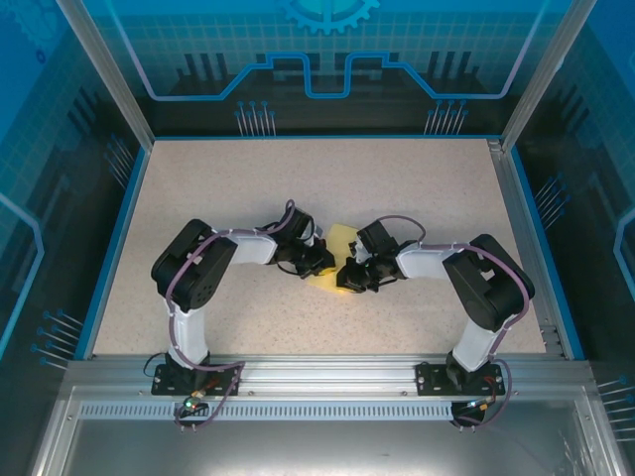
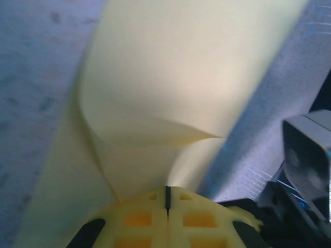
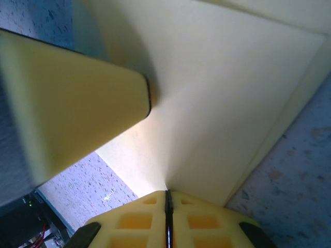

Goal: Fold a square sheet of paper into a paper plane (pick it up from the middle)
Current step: Third fold the triangle at the center of the table.

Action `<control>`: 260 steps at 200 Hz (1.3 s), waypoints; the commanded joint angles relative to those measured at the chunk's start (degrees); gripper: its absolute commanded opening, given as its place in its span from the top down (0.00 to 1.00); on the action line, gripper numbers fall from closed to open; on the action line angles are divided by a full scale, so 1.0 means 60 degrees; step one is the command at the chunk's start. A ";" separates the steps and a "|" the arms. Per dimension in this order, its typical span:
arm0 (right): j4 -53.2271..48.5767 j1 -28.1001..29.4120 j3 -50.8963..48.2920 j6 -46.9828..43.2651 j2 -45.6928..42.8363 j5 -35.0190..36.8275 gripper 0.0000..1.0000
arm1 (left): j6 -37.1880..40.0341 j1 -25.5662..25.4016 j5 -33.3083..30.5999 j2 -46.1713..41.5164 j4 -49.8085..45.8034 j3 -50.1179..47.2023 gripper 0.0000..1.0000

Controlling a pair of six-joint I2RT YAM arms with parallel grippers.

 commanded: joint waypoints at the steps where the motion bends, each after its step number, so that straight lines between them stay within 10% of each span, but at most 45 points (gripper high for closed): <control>1: -0.0918 0.0002 0.0053 -0.0213 0.0302 0.0357 0.91 | 0.0126 0.0186 -0.0472 0.0329 -0.0324 0.0096 0.97; 260: -0.1895 -0.0057 0.0681 -0.0989 0.0555 0.0243 0.94 | 0.1408 0.1813 -0.0524 0.0862 -0.1649 0.1363 0.95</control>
